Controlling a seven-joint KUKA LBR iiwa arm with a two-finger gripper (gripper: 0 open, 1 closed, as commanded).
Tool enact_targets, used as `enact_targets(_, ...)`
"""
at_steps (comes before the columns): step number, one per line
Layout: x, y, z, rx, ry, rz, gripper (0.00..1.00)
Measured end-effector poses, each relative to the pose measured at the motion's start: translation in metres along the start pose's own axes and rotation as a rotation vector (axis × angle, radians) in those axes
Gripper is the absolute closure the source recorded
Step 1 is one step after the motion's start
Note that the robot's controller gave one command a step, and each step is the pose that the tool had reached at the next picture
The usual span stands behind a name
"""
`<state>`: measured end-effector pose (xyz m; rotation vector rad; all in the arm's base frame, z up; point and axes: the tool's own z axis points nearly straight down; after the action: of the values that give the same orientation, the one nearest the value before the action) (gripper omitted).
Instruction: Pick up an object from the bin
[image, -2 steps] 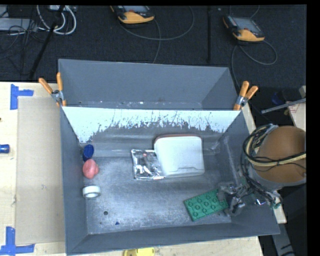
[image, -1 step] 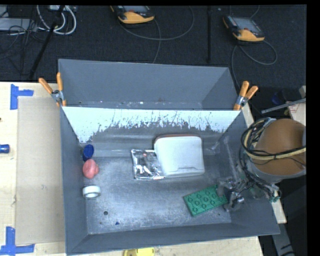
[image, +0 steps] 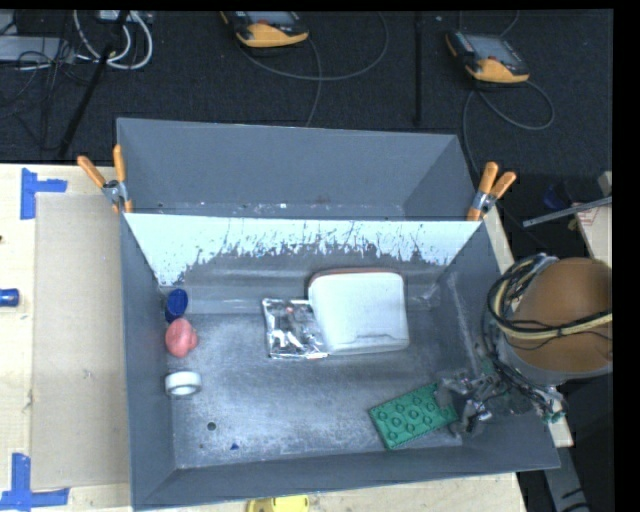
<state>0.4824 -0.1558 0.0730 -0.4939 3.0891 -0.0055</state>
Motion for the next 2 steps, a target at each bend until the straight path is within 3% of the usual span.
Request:
enact_targets(1, -0.013, -0.002, 0.000, -0.005, 0.011, -0.083, 1.00)
enact_targets(2, -0.027, -0.004, 0.001, -0.007, 0.012, -0.163, 1.00)
